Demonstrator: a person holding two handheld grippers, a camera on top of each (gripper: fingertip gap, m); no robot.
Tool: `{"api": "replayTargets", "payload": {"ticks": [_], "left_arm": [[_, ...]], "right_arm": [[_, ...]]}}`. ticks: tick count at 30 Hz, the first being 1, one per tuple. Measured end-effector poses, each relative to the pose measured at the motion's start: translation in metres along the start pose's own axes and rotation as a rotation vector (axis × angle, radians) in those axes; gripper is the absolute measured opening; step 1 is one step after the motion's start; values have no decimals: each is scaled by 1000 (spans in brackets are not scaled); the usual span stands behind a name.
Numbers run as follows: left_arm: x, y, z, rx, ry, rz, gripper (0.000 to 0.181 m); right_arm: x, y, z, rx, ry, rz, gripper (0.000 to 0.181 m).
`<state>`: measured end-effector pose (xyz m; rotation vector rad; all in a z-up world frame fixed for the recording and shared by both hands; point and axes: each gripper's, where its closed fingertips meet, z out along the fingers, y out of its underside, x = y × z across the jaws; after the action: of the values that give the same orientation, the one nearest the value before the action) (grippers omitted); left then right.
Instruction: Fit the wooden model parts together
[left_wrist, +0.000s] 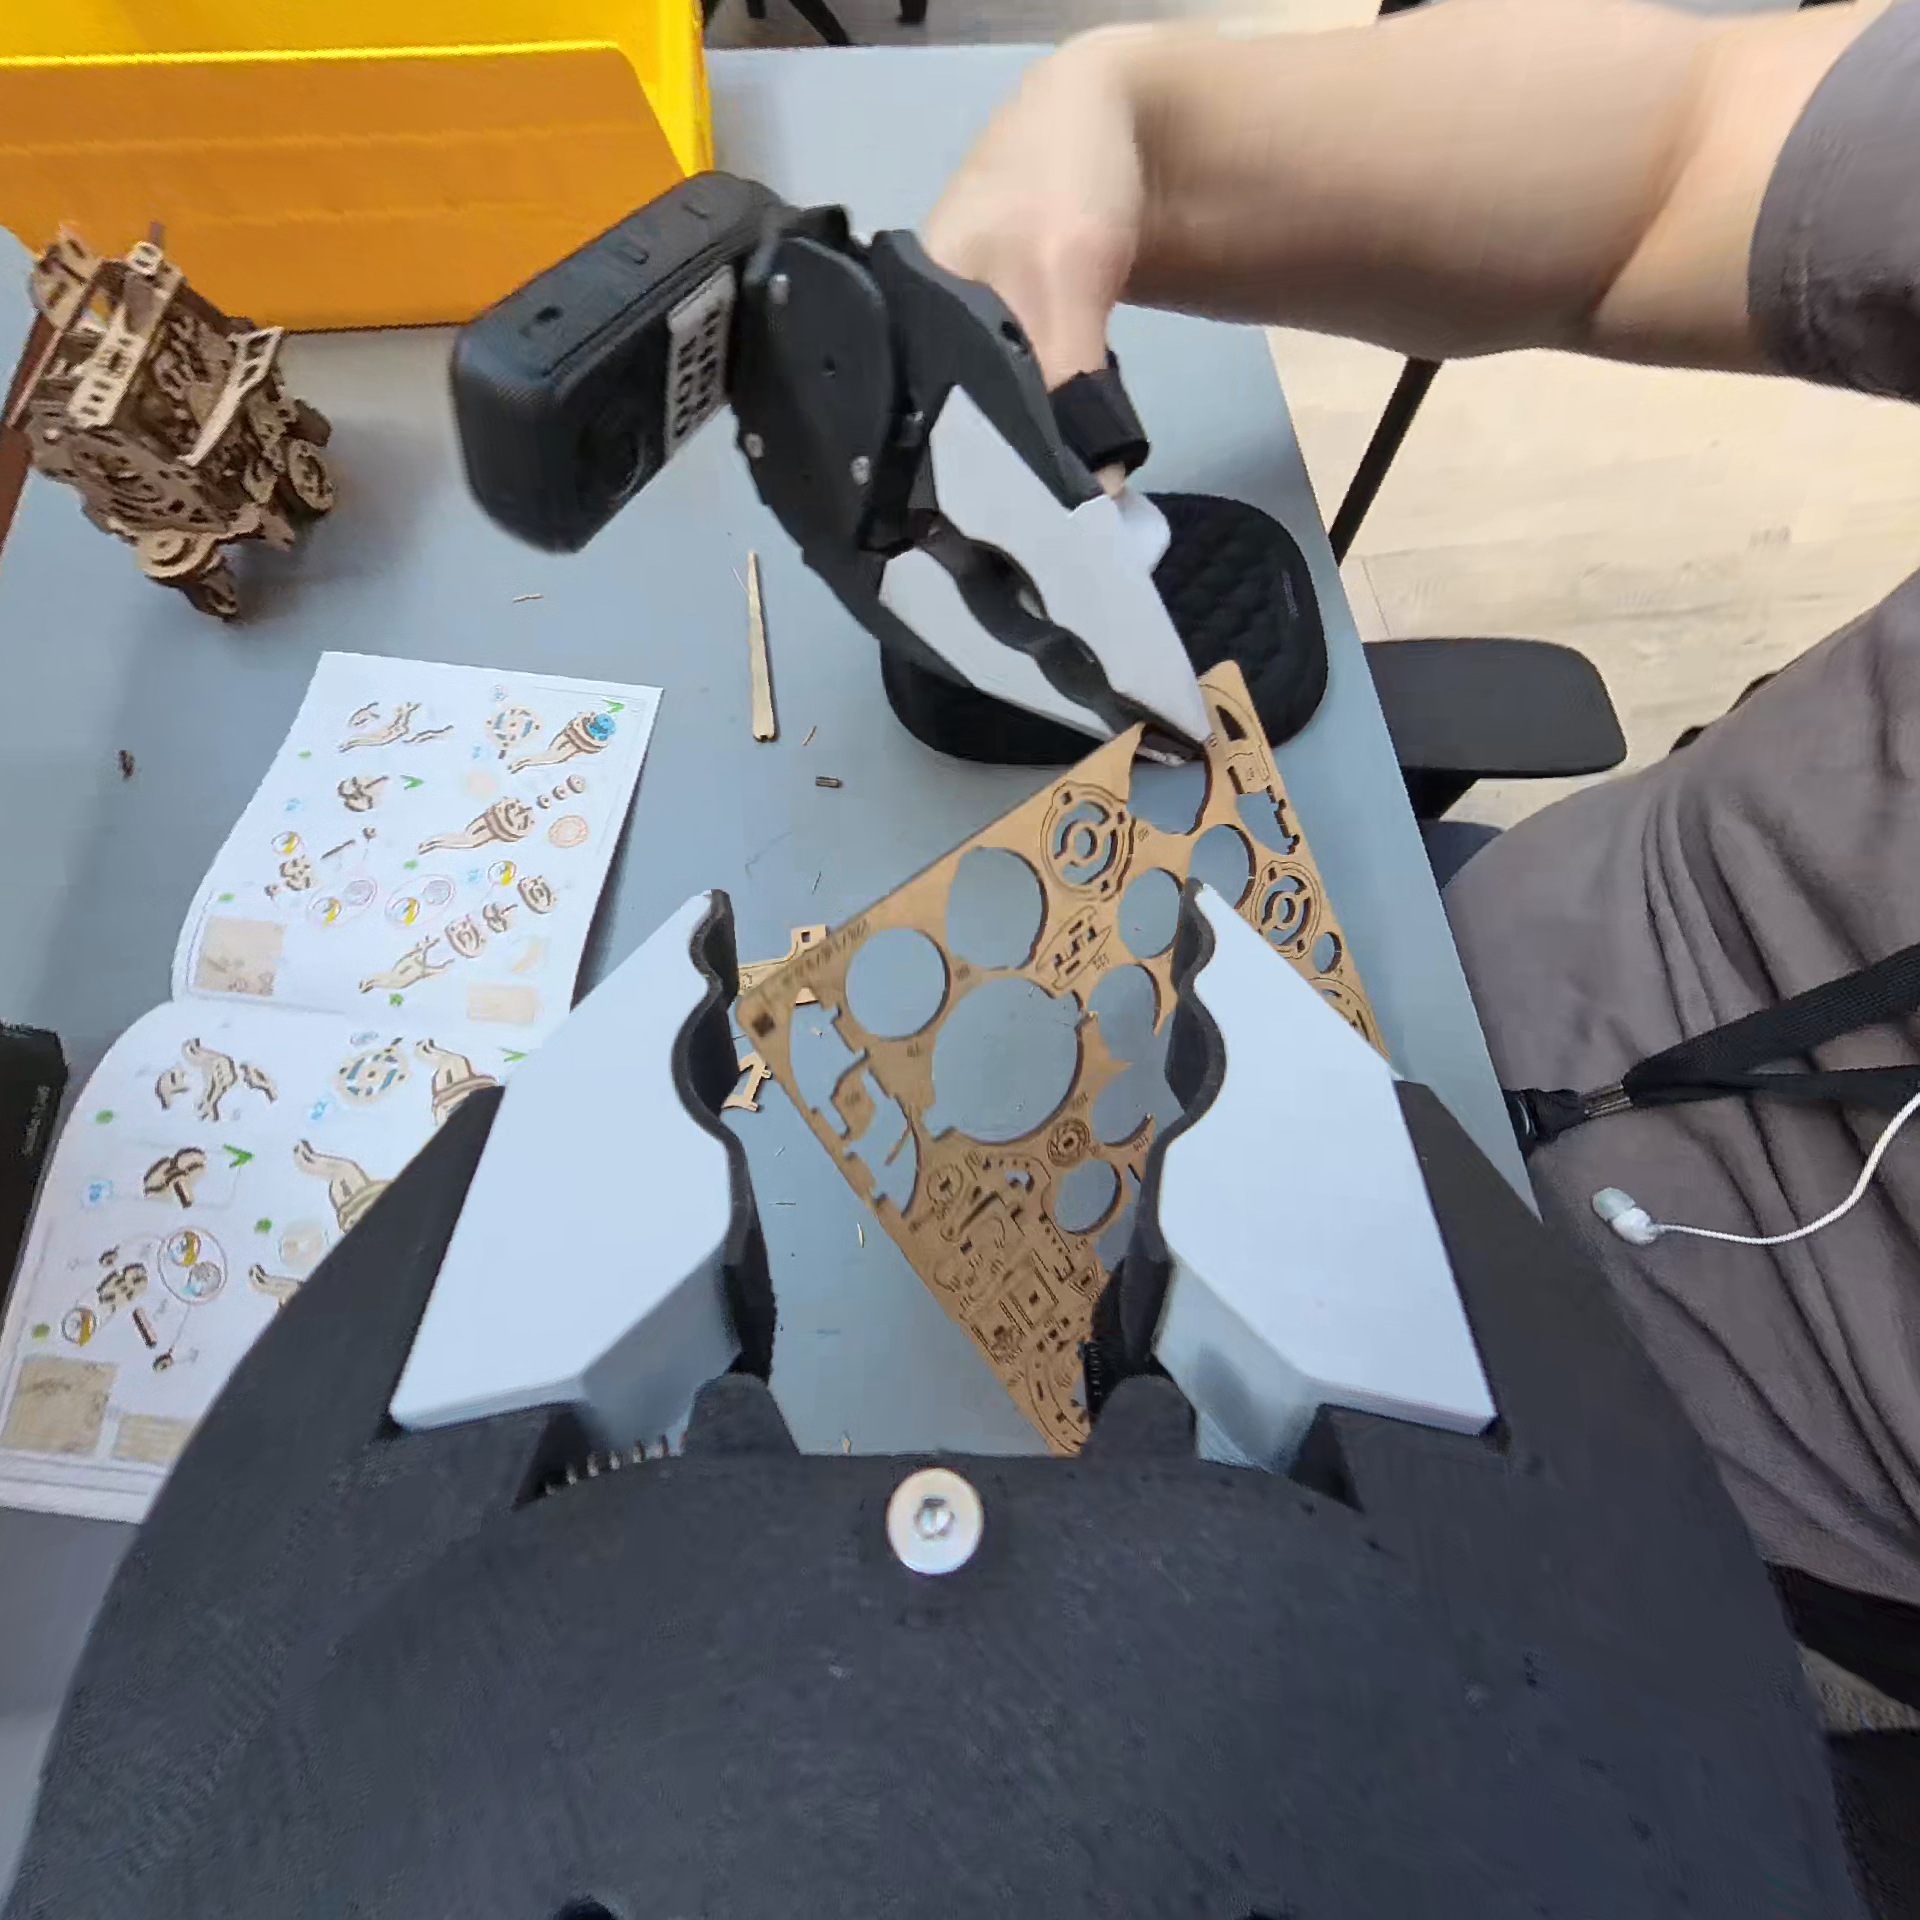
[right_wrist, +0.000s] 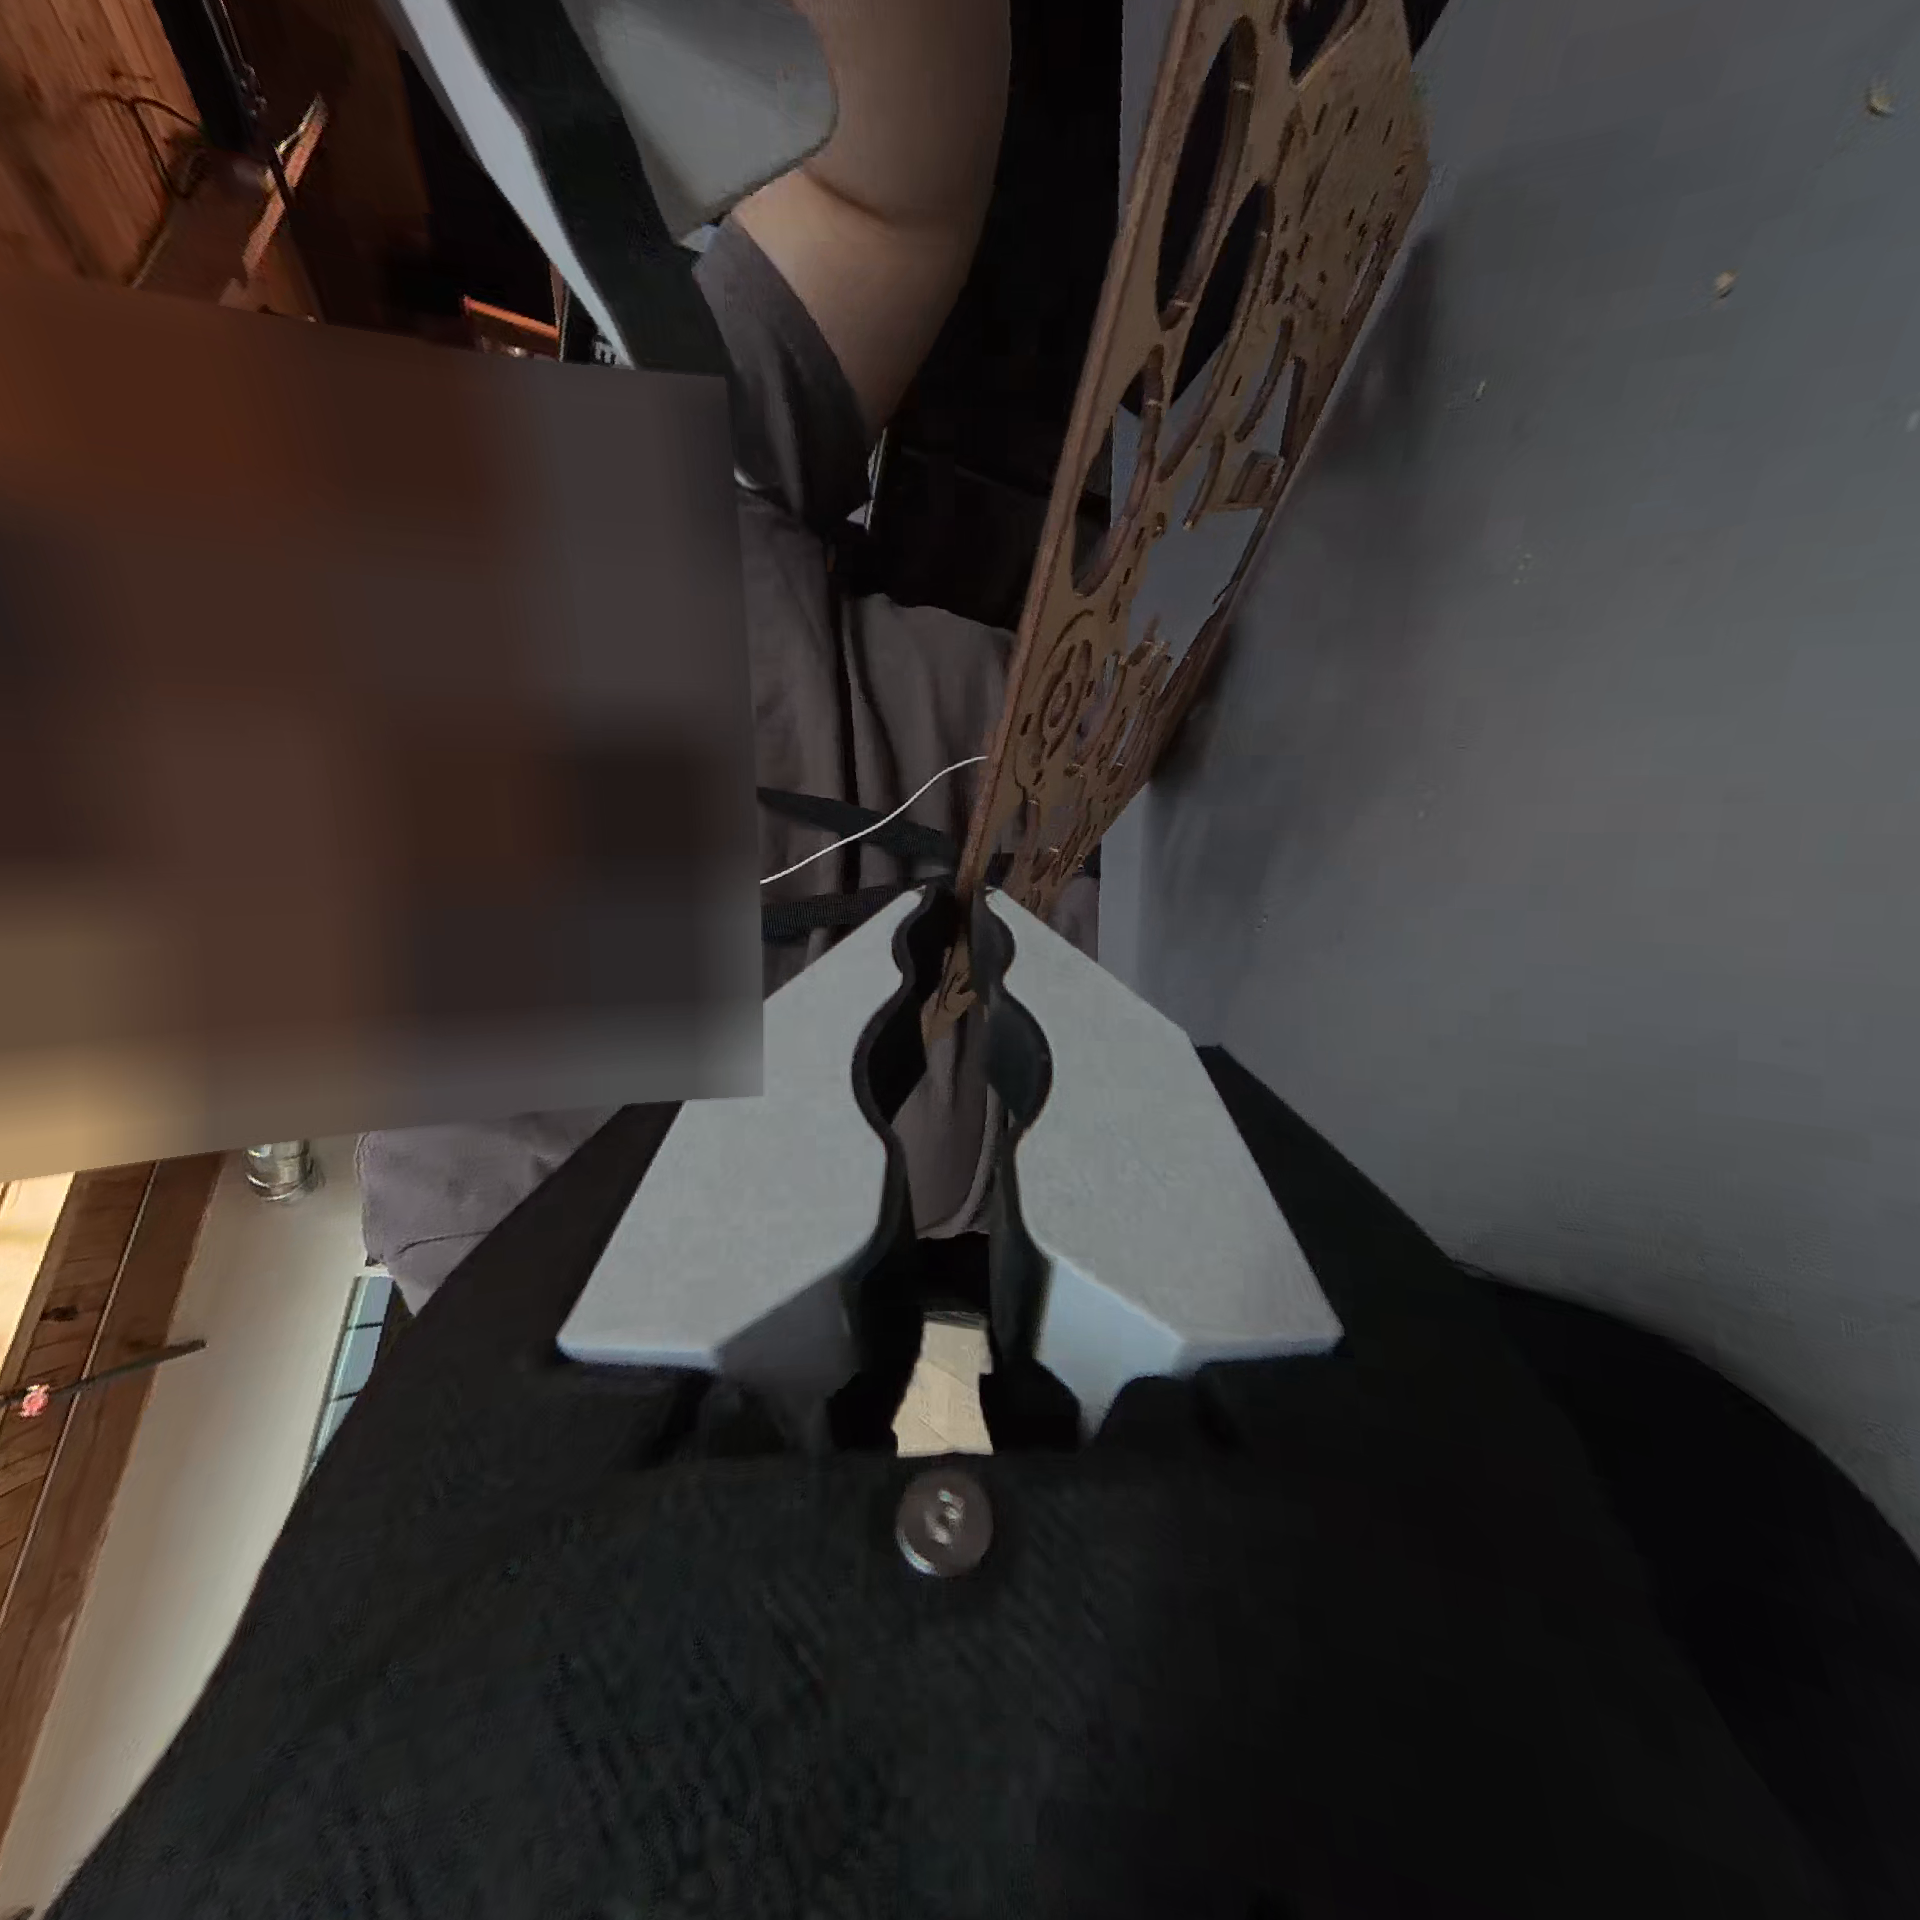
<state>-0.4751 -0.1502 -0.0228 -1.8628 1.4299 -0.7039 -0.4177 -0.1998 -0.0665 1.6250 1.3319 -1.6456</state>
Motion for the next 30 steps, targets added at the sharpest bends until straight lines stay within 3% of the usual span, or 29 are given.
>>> {"api": "replayTargets", "payload": {"ticks": [2,6,9,12,16,18,19,22,25,27,30], "left_arm": [[1,3,16,-94,51,52,83],[-16,43,41,-341,101,60,89],[-5,55,51,-357,241,17,70],[10,66,48,-401,403,-75,28],[8,71,37,-335,464,-249,14],[4,76,28,-283,438,-283,14],[1,80,24,-262,411,-297,14],[2,84,9,-177,373,-325,13],[2,88,0,-120,325,-326,13],[1,88,-4,-79,309,-330,13],[3,90,-7,-67,306,-351,14]], "right_arm": [[10,-3,1,-95,21,-14,2],[27,-4,0,-213,75,-84,2],[35,-9,-1,-217,110,-140,2],[45,-17,-2,-162,142,-147,3],[51,-31,-20,6,247,-244,8],[55,-42,-38,159,376,-306,36],[54,-48,-47,253,416,-313,40],[39,-55,-47,492,316,-229,50],[34,-55,-22,526,186,-143,41],[48,-51,-5,458,235,-116,35],[40,-60,4,450,195,-187,6]]}}
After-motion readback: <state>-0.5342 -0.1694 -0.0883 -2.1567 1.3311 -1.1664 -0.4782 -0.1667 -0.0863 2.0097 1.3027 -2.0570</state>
